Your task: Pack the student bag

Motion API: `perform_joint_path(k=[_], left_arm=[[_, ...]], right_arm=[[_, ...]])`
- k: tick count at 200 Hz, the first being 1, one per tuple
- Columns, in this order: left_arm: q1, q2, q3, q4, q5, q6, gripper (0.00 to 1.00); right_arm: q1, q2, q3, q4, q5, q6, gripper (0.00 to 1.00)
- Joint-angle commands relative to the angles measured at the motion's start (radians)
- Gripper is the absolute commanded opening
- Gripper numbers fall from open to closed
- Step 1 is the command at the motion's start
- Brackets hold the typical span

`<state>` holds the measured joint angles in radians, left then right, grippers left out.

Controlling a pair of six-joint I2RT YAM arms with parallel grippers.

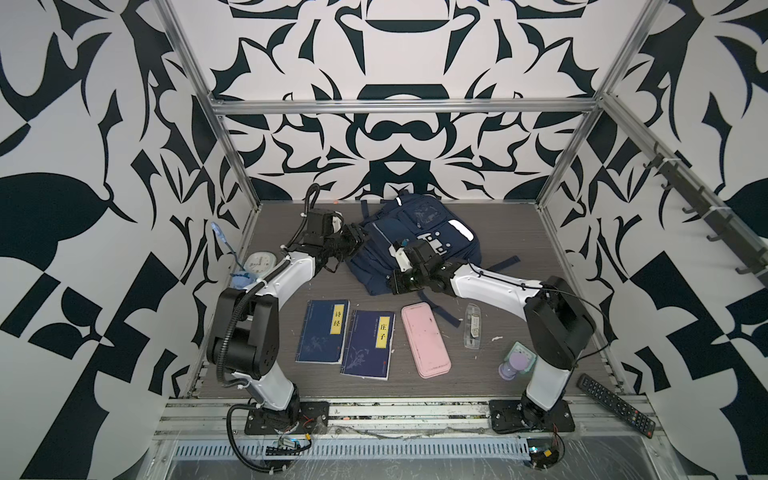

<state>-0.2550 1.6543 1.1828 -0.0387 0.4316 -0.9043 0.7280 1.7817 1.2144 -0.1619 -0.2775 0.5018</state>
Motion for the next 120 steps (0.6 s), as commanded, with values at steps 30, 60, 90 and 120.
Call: perform_joint_path(k=[30,60,90,120], left_arm=[[0.004,0.171,0.366,-0.416,-0.135,0.355,0.71],[-0.005,0.408,0.655,-0.594,-0.076,0.487,0.67],[-0.015,0.596,0.879,-0.728,-0.052,0.579,0.65],[-0.015,0.68,0.948,-0.756,-0.008,0.631,0.64]], right_arm=[[-0.002,-0.151,-0.096,-0.037,0.003,-0.049,0.0],[-0.005,-0.168,-0.122,-0.043,-0.011,-0.055,0.0],[-0.005,-0.175,-0.124,-0.045,-0.012,-0.054,0.0],[-0.006,-0.182,-0.125,-0.051,-0.012,-0.061,0.0]])
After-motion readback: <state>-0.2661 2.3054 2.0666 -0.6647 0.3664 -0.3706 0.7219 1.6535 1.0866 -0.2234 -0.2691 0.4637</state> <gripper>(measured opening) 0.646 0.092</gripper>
